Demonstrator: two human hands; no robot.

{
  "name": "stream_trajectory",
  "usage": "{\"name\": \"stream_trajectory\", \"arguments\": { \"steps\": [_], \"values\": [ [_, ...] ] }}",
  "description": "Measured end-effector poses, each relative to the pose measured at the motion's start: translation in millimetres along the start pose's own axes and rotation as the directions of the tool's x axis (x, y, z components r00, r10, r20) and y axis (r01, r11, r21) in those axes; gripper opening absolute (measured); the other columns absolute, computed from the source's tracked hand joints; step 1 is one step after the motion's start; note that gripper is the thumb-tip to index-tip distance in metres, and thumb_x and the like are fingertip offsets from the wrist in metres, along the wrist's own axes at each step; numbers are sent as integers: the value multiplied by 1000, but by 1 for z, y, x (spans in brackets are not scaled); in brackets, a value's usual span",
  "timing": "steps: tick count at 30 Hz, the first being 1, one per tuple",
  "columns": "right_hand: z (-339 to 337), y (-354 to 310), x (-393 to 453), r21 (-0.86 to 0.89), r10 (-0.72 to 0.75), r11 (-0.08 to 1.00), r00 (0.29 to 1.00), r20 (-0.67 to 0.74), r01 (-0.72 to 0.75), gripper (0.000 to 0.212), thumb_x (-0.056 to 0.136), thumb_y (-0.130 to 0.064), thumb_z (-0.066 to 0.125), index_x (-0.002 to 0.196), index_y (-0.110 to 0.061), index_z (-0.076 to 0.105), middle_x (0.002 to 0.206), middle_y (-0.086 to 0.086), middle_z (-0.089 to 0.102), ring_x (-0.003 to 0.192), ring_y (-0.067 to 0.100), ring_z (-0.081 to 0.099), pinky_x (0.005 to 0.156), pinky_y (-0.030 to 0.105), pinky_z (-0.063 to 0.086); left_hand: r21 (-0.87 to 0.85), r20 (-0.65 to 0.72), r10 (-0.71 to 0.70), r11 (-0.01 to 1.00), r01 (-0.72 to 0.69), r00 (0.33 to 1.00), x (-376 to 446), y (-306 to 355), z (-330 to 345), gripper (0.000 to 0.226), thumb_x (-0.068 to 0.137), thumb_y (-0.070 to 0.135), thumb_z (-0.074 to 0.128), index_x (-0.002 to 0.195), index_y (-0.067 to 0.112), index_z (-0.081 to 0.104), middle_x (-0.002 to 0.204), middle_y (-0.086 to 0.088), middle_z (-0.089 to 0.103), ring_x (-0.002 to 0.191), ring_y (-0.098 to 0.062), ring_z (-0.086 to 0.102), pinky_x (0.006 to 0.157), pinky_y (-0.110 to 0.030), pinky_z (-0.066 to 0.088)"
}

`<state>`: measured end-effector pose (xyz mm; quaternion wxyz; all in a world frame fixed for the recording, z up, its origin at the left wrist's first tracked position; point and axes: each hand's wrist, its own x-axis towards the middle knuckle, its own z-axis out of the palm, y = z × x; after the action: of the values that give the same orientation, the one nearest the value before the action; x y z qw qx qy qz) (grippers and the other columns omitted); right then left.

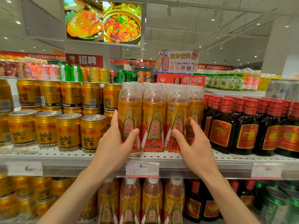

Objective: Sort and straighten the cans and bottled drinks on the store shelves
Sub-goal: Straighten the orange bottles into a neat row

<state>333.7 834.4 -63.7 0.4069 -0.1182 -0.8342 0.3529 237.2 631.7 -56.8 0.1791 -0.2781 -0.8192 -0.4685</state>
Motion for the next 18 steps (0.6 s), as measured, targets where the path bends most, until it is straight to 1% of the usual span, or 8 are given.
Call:
{"name": "stream_trajectory", "arguments": {
  "steps": [2,5,7,10,13,16,18],
  "values": [
    [1,0,0,0,-1,1000,1000,0,1,81,93,-56,58,159,-25,23,162,-12,30,135,-9,20,114,22,22,21,-46,1,1000,0,999,-1,-1,5,90,94,57,51,161,30,-4,147,6,54,131,-17,55,109,-42,46],
    [3,1,0,-33,-4,999,1000,-15,3,80,94,-56,56,159,-24,23,162,-11,29,136,-8,18,119,27,23,40,-73,14,999,-11,997,1,-2,7,90,94,58,49,161,29,-4,143,5,59,127,-19,59,108,-43,47],
    [5,1,0,-65,-8,998,1000,-28,6,80,95,-58,53,160,-23,21,164,-10,26,142,-5,19,122,32,23,53,-71,22,998,-19,997,1,-2,7,91,94,58,48,160,29,-7,143,5,59,127,-19,59,108,-42,46],
    [8,0,-1,-116,-13,993,999,-41,9,80,96,-60,48,160,-22,19,166,-7,24,151,7,20,123,36,24,70,-65,33,997,-28,997,0,-3,8,94,94,62,44,158,31,-17,147,5,54,131,-20,56,111,-43,43],
    [10,-1,-3,-159,-26,987,998,-54,17,80,97,-62,44,161,-24,16,166,-7,23,152,10,21,120,36,27,77,-69,56,996,-50,996,0,-4,11,97,90,69,37,156,32,-23,150,3,51,133,-20,52,112,-47,43],
    [11,-3,-5,-188,-23,982,998,-62,11,80,97,-63,43,161,-25,14,166,-6,24,151,13,25,118,39,31,68,-84,54,996,-49,995,0,-6,13,97,91,68,39,156,32,-24,149,0,49,136,-19,46,112,-44,41],
    [10,-5,-6,-186,-10,983,998,-60,-1,81,97,-64,43,161,-26,14,165,-5,25,151,14,25,120,41,31,46,-95,78,996,-74,992,2,-9,13,97,94,63,44,157,30,-21,157,0,39,143,-18,37,115,-42,36]
  ]
}}
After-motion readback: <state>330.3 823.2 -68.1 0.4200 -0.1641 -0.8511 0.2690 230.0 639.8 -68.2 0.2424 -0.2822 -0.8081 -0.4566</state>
